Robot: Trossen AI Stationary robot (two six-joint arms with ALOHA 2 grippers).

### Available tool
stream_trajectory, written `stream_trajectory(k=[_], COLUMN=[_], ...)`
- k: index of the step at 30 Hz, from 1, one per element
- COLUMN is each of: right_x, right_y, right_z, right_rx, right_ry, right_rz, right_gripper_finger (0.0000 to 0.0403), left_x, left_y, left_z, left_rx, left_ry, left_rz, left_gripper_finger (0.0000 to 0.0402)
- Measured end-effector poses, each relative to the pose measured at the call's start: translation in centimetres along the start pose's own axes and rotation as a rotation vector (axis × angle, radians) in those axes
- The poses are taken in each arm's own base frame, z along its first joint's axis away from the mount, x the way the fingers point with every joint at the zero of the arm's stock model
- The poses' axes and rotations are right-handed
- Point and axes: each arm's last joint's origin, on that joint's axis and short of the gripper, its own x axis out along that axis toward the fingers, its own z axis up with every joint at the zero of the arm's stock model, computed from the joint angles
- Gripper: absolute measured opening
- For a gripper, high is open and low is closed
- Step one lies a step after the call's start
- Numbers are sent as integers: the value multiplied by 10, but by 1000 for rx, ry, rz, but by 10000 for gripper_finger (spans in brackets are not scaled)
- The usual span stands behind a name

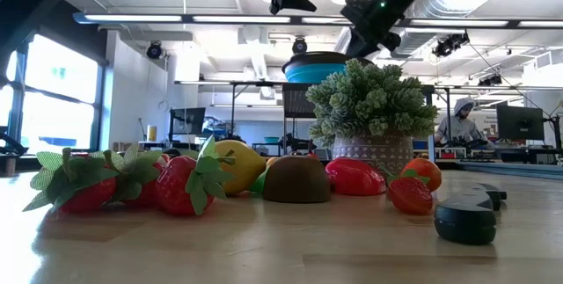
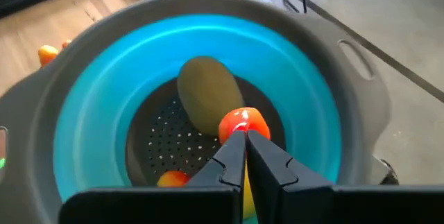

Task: Pick & Place Fruit
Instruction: Put the orange pear into the blue strainer bowl, then put the black knife on the shelf

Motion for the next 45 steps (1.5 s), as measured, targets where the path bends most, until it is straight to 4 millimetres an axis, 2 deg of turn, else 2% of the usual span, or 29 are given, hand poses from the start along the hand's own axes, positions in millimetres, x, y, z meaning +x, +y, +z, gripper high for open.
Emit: stream_trajectory(k=[13,22,28,37,45], right_x=[4,1,-26,-87,-119], right_y=[0,5,4,6,18], right_z=[0,1,5,9,5], right_rx=[27,17,21,6,-33], right_ry=[-2,-10,-75,-221,-285], right_rz=[-5,8,53,250,328], right_gripper_finger=[7,78,76,46,29], left_x=[0,0,0,0,0], left_y=[0,0,0,0,1], left_z=[0,0,-3,-3,-3], left_rx=[0,-1,-9,-4,28], left_ry=[0,5,31,29,29], left_rz=[0,0,0,19,24], left_gripper_finger=[235,235,235,235,235])
